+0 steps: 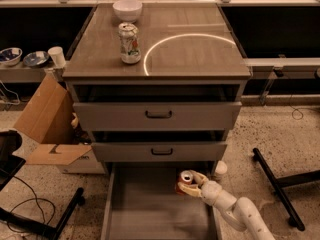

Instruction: Place coke can into bottom drawer

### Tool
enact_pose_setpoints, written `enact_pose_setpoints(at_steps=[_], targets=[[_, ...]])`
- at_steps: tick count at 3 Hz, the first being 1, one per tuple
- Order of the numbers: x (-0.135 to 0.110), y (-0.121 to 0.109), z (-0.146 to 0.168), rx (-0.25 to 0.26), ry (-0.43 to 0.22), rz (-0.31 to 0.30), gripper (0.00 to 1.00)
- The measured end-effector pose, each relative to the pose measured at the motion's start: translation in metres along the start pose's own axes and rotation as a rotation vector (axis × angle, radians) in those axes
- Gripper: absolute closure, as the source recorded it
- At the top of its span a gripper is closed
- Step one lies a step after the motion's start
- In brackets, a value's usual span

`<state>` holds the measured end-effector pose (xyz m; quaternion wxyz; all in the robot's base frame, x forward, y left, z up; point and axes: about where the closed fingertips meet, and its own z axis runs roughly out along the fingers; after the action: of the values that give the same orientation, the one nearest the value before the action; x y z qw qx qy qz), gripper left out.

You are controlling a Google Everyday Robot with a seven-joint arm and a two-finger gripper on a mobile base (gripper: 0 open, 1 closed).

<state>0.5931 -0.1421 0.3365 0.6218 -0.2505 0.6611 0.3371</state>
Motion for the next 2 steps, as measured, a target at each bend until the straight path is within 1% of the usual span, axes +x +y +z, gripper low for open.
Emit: enact_pose_setpoints(at_steps=[1, 2], targets=[[0.008, 0.005, 0.004, -0.022, 0.013, -0.029, 1.0], [0.037, 0.018, 0.011, -0.078, 0.035, -0.08, 1.0]])
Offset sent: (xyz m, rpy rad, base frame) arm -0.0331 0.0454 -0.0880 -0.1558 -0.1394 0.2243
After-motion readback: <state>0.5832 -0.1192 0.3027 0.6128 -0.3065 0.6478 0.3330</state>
